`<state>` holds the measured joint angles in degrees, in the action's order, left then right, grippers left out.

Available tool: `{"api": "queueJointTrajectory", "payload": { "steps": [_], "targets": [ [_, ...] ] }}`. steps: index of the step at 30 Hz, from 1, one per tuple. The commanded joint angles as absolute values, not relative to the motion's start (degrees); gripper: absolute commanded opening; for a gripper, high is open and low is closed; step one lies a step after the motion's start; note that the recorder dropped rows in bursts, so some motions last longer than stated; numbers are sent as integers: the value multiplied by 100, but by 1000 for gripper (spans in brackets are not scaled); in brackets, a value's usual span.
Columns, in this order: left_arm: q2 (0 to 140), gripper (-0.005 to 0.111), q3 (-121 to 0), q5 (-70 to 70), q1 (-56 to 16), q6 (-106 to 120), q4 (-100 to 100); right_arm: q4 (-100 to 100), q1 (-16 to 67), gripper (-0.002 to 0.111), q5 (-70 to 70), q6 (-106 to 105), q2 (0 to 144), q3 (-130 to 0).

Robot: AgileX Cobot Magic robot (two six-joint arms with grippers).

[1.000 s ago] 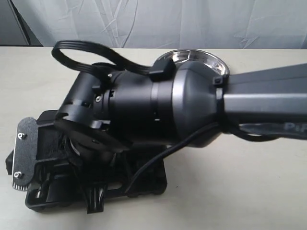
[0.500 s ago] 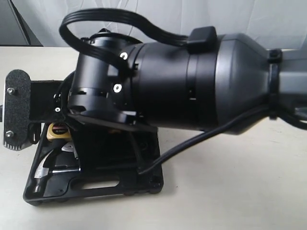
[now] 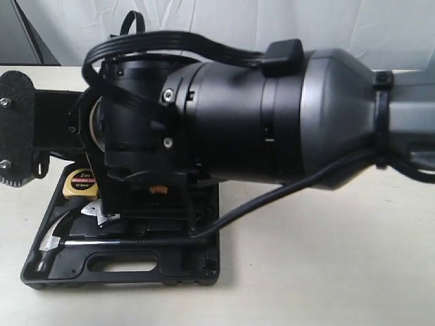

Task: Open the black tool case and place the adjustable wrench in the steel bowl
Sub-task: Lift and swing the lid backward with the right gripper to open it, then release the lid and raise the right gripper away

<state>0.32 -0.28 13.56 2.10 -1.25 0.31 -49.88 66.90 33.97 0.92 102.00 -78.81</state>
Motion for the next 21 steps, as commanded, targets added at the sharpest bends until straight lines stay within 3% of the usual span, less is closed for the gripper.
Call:
{"api": "queueJointTrajectory", "payload": {
  "steps": [1, 11, 19, 21],
  "targets": [
    [0, 0, 0, 1362, 224, -122, 34, -5422, 6234, -1, 2858, 476, 10362, -7931],
    [0, 0, 0, 1362, 224, -122, 34, -5495, 4381, -1, 0, 498, 10820, -7931],
    [0, 0, 0, 1362, 224, -122, 34, -5437, 4231, 0, 0, 498, 11109, -7931],
    [0, 0, 0, 1362, 224, -122, 34, -5291, 4231, 7, 47, 498, 11109, -8039]
  ]
}}
